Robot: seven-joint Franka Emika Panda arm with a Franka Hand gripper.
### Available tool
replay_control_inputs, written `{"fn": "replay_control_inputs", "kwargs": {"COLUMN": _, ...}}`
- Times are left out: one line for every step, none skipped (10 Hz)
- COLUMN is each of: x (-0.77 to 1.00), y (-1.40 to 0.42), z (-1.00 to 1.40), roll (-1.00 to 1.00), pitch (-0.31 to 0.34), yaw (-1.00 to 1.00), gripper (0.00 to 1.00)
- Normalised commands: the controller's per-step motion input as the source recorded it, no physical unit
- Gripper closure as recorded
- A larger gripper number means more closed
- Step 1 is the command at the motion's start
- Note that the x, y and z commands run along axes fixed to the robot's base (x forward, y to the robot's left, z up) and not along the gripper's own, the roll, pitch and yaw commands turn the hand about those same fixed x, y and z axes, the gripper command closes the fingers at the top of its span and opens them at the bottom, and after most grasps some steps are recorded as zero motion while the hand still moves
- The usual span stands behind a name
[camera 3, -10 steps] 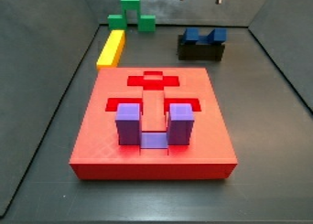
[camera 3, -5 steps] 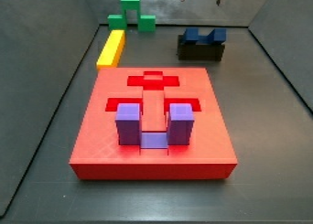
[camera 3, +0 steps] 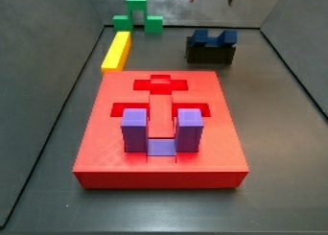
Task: Pick up the blue object. Move up. Place the blue object on the fixture. Regrasp the blue object. Move to above the board. Insert the blue object.
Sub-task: Regrasp the blue object.
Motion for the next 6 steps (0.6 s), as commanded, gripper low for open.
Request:
{"fn": "replay_control_inputs", "kwargs": {"x": -0.01, "y": -0.17, "z": 0.01, "roll": 1.0, "pitch": 0.0, "yaw": 0.0, "gripper": 0.0}}
{"fn": "replay_control_inputs", "kwargs": {"x": -0.01, "y": -0.17, "z": 0.01, "roll": 1.0, "pitch": 0.0, "yaw": 0.0, "gripper": 0.0}}
{"fn": "replay_control_inputs", "kwargs": {"x": -0.01, "y": -0.17, "z": 0.01, "roll": 1.0, "pitch": 0.0, "yaw": 0.0, "gripper": 0.0}}
{"fn": "replay_control_inputs", "kwargs": {"x": -0.01, "y": -0.17, "z": 0.01, "roll": 1.0, "pitch": 0.0, "yaw": 0.0, "gripper": 0.0}}
{"fn": "replay_control_inputs", "kwargs": {"x": -0.01, "y": -0.17, "z": 0.01, "roll": 1.0, "pitch": 0.0, "yaw": 0.0, "gripper": 0.0}}
{"fn": "replay_control_inputs", "kwargs": {"x": -0.01, "y": -0.19, "z": 0.01, "roll": 1.0, "pitch": 0.0, "yaw": 0.0, "gripper": 0.0}}
